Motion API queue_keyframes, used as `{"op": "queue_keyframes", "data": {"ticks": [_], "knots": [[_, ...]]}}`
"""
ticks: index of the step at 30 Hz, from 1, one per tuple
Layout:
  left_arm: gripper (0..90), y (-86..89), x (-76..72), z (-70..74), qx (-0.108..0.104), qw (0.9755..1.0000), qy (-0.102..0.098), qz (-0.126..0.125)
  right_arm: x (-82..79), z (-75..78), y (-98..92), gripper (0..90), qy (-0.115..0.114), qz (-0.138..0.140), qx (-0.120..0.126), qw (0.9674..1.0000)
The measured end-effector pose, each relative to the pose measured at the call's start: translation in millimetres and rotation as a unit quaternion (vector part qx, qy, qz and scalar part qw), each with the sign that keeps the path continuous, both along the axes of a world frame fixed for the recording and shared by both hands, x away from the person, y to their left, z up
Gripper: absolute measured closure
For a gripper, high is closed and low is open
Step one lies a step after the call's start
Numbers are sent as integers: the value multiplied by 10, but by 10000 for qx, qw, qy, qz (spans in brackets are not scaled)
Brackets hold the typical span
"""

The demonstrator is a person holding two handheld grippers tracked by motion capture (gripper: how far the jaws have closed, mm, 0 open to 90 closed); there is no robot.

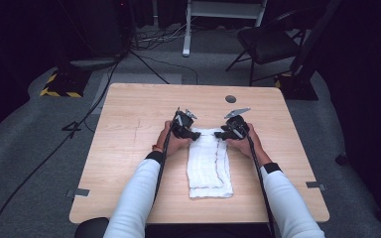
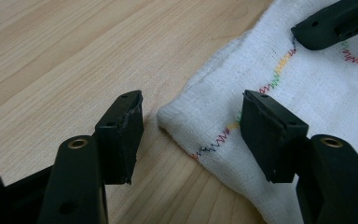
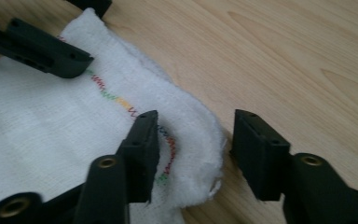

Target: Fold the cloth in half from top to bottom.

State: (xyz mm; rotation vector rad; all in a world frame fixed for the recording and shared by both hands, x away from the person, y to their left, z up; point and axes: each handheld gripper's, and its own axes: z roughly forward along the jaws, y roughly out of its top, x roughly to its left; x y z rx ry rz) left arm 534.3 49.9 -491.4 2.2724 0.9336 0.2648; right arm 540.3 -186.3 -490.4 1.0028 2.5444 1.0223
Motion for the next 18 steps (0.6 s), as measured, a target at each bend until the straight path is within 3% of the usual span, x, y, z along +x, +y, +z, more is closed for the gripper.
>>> {"op": "queue_keyframes", "data": {"ticks": [4, 8, 13, 16, 18], "knots": [[364, -19, 19, 4, 58, 10000, 18, 15, -12, 7, 10, 644, 71, 56, 40, 10000], [296, -26, 40, -3, 68, 9999, 33, 67, -30, 10, 28, 793, 163, 192, 117, 9996], [265, -28, 49, -8, 91, 9999, 11, 40, -56, 26, 68, 818, 17, 266, -53, 9996], [450, -32, 35, 23, 34, 9993, 63, -376, -69, 40, 99, 827, -168, 245, -223, 9993], [561, -42, 30, 30, 30, 9990, 83, -430, -75, 48, 125, 830, -287, 222, -322, 9988]]}}
